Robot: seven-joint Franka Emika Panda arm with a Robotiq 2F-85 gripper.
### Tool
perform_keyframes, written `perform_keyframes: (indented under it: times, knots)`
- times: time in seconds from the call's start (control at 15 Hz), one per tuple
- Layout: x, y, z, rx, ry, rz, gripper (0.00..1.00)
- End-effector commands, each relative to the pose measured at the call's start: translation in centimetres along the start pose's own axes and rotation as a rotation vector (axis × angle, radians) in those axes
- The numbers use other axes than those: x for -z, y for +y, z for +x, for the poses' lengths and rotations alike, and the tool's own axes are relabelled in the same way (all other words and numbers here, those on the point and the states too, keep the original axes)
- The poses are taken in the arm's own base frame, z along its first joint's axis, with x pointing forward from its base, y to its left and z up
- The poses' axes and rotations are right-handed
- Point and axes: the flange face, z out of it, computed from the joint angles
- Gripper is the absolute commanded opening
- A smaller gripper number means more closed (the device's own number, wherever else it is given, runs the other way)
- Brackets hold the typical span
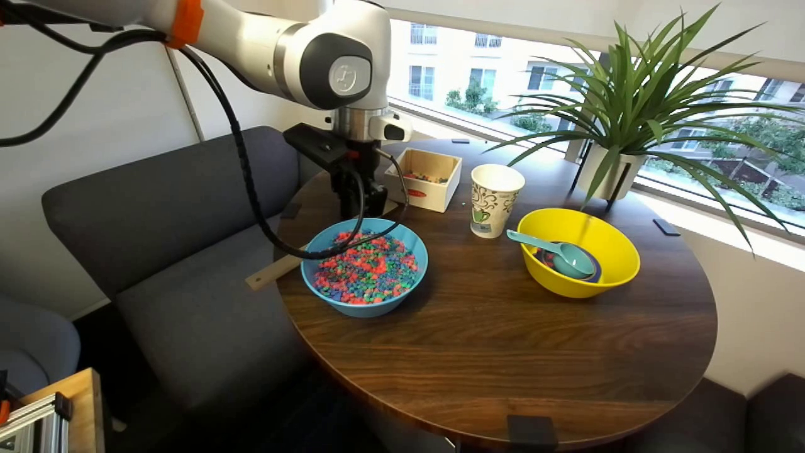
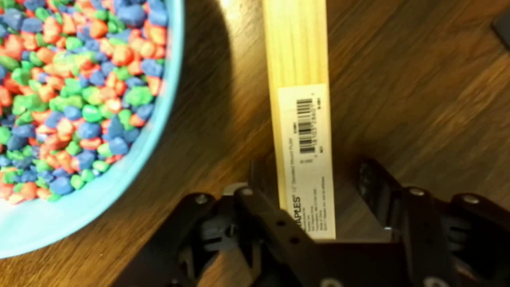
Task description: Put the ruler in the box
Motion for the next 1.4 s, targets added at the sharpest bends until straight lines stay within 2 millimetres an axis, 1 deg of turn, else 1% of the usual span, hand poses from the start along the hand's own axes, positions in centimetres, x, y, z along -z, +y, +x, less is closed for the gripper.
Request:
perform_keyframes:
  times: [0.0, 0.2, 0.33, 0.4, 0.67, 0.87, 1.0, 1.13, 1.2, 1.33]
  knots:
    - [-0.5, 0.0, 0.4, 0.000, -0.037, 0.030, 0.33]
    - [0.1, 0.3, 0.4, -0.009, -0.025, 0.041, 0.11]
    - [0.5, 0.6, 0.3, -0.016, -0.024, 0.035, 0.10]
    - [1.0, 1.1, -0.1, -0.017, -0.033, 0.018, 0.10]
    - [4.3, 3.0, -2.5, 0.007, -0.100, 0.013, 0.10]
    - [6.6, 3.7, -4.2, 0.061, -0.154, 0.034, 0.10]
    - [7.9, 3.2, -4.7, 0.077, -0.140, 0.102, 0.10]
    - [9.0, 2.0, -4.5, 0.073, -0.116, 0.201, 0.10]
    - [9.3, 1.4, -4.4, 0.065, -0.111, 0.248, 0.10]
    - [9.9, 0.5, -3.4, 0.035, -0.066, 0.301, 0.10]
